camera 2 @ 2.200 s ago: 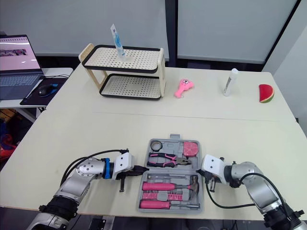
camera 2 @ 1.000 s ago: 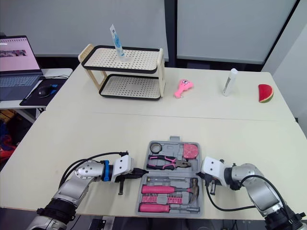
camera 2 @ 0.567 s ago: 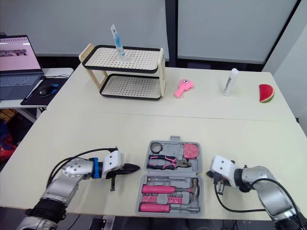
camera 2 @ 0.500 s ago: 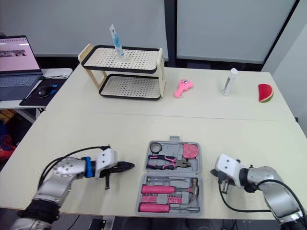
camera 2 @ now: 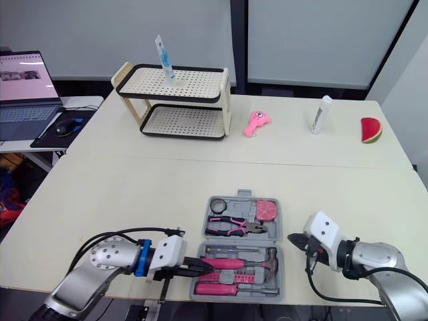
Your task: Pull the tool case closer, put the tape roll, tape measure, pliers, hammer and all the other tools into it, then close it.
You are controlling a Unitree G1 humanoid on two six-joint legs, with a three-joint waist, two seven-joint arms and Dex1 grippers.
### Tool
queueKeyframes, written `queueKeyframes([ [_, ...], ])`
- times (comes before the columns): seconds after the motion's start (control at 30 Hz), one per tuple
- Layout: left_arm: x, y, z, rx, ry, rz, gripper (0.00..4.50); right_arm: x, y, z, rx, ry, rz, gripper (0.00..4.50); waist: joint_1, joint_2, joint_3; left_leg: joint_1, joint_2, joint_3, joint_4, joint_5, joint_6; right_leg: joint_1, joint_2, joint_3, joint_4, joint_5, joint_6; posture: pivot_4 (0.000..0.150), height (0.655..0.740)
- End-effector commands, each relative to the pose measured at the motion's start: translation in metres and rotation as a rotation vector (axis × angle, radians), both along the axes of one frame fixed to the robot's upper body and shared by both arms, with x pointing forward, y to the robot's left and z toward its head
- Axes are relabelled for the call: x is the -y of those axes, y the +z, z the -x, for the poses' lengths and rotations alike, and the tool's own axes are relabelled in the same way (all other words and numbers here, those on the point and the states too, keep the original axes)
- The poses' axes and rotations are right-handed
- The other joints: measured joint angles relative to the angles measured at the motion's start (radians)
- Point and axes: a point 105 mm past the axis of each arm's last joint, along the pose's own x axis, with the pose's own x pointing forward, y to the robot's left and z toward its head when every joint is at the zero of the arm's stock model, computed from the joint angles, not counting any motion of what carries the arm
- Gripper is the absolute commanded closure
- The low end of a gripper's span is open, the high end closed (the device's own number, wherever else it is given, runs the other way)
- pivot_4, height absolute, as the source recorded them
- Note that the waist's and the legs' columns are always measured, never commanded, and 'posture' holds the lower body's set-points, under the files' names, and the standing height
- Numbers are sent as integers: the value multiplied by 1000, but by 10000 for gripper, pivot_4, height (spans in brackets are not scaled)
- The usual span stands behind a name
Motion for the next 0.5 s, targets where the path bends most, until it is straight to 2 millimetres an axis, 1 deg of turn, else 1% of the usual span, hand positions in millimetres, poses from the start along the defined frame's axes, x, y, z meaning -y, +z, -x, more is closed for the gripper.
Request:
queueKeyframes([
  [0.03, 6, -10, 0, 12, -48, -45, 44797, -3, 8, -2, 28, 24, 5, 45000, 0, 0, 0, 0, 0, 0, 0, 0, 0, 0, 0, 0, 0, 0, 0, 1500, 7350],
  [0.23, 11, -27, -1, 6, -90, -98, 44797, 1, 9, -4, 27, 15, 24, 45000, 0, 0, 0, 0, 0, 0, 0, 0, 0, 0, 0, 0, 0, 0, 0, 1500, 7350],
  [0.37, 17, -33, -1, 3, -99, -107, 44797, 4, 8, -3, 29, 5, 39, 45000, 0, 0, 0, 0, 0, 0, 0, 0, 0, 0, 0, 0, 0, 0, 0, 1500, 7350],
  [0.5, 16, -39, 0, 1, -106, -135, 44797, 4, 6, -1, 17, 7, 49, 45000, 0, 0, 0, 0, 0, 0, 0, 0, 0, 0, 0, 0, 0, 0, 0, 1500, 7350],
])
